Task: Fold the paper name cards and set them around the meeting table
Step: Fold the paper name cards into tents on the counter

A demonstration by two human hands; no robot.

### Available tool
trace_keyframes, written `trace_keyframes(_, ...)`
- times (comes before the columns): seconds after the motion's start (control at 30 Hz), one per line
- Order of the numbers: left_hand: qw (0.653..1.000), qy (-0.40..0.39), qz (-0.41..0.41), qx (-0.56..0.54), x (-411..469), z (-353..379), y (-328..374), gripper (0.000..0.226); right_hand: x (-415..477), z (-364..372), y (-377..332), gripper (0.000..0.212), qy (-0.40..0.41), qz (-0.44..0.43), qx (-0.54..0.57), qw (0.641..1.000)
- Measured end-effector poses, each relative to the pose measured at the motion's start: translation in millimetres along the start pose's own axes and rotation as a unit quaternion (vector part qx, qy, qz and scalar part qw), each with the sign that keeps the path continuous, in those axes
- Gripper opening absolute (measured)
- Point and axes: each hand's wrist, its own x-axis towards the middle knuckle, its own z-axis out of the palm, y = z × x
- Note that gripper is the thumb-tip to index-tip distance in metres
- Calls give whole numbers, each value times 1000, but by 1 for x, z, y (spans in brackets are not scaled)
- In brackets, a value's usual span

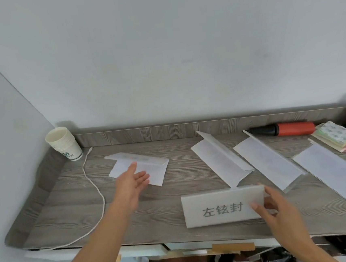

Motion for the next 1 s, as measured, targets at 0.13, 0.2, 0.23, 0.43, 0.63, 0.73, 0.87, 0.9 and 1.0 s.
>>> trace_keyframes(0.13,993,-7,-76,-89,52,3,20,37,-5,4,-6,49,22,7,-1,1000)
trace_keyframes(0.2,994,6,-80,-80,66,4,18,37,-6,5,-6,48,21,12,-4,1000)
trace_keyframes(0.23,994,10,-77,-73,70,4,16,39,-6,4,-6,49,15,16,-3,1000)
trace_keyframes(0.43,990,-43,-19,-130,25,7,34,26,-13,-17,-19,57,55,-5,-44,997)
trace_keyframes(0.63,970,-196,46,-137,-81,23,39,20,-15,-42,-88,7,60,-91,91,990)
trace_keyframes(0.73,961,-243,42,-123,-121,42,20,29,-9,-36,-119,23,-42,-92,205,974)
trace_keyframes(0.87,964,-241,41,-100,-149,54,-6,34,-2,-30,-124,18,-91,-41,273,957)
trace_keyframes(0.9,966,-238,46,-88,-152,54,-10,33,-1,-31,-119,16,-94,-27,292,951)
trace_keyframes(1.0,972,-222,65,-45,-156,50,-18,32,3,-39,-107,11,-116,-12,343,932)
